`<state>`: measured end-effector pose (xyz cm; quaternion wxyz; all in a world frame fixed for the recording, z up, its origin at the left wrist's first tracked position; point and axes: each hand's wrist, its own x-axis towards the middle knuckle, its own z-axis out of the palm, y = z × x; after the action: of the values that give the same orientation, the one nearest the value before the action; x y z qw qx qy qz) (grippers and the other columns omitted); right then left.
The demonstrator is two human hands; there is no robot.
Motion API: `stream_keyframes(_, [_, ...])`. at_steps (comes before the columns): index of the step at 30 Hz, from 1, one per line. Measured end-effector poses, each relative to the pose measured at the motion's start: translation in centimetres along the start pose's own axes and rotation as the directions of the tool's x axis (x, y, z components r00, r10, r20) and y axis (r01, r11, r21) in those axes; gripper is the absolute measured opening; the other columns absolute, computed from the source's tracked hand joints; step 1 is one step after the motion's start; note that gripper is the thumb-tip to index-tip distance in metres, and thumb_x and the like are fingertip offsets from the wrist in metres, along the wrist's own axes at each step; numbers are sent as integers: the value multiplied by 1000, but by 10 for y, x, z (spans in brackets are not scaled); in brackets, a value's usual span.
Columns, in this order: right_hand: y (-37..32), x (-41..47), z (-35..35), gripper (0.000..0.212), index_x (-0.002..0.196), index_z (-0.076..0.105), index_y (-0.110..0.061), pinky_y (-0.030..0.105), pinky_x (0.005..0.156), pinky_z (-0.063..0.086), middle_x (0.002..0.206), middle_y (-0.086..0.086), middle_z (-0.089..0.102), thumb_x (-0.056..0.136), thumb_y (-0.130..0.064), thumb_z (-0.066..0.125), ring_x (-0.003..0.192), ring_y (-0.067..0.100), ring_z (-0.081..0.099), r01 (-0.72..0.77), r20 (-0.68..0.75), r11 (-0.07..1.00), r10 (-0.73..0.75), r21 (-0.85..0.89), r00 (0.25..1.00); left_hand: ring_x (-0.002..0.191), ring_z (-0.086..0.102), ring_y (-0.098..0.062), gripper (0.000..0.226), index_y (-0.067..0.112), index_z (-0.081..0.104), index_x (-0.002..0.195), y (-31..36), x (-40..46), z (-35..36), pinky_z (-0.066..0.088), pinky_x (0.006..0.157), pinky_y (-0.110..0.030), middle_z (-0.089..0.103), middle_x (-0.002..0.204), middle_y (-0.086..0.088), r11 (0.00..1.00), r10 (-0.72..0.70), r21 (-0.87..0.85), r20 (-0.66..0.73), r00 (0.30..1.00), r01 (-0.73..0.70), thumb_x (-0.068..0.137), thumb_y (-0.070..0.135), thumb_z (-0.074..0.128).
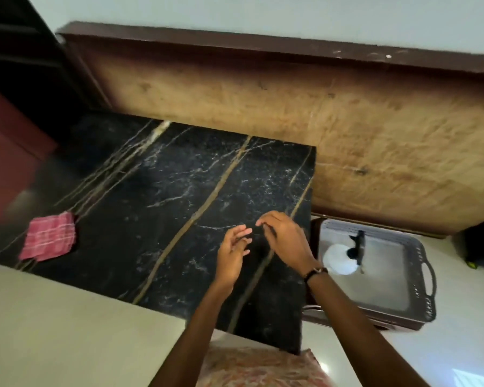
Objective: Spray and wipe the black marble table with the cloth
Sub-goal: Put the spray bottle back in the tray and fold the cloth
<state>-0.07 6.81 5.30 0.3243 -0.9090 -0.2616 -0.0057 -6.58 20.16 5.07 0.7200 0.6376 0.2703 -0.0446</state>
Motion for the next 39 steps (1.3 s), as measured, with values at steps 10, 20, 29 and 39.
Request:
stream_keyframes(10, [-158, 100, 159, 20, 103, 66, -19, 32, 79, 51, 108, -5, 63, 94, -12, 50, 93, 13, 61, -11, 289, 995, -19, 102, 957, 96, 62, -20, 20, 16, 55, 109, -1, 30, -278, 49, 78, -27, 65, 113, -6, 999, 12, -44, -290, 957, -26, 95, 6, 45])
stream_keyframes(20, [-278, 167, 303, 21, 108, 66, -7, 39, 92, 51, 107, 9, 70, 88, -8, 59, 99, 24, 65, -360, 534, 899, 182, 249, 825, 114, 55, -34, 35, 5, 51, 125, 12, 72, -444, 47, 98, -53, 57, 125, -19, 960, 133, 276, -619, 774, 56, 94, 21, 50])
stream_keyframes(29, [-334, 187, 385, 21, 94, 67, -6, 37, 76, 54, 96, 12, 69, 85, -25, 65, 90, 29, 66, -534, 404, 827, 434, 176, 805, 131, 38, -37, 38, 11, 55, 126, -6, 99, -472, 39, 105, -53, 53, 137, -14, 724, 220, 677, -409, 886, 133, 89, 12, 57])
stream_keyframes(39, [-341, 204, 397, 29, 92, 70, -14, 38, 77, 58, 93, 4, 73, 79, -40, 72, 86, 22, 69, -619, 415, 777, 530, 111, 740, 130, 39, -33, 45, 9, 47, 132, -12, 98, -467, 39, 103, -45, 52, 137, -13, 752, 223, 643, -453, 863, 143, 90, 19, 58])
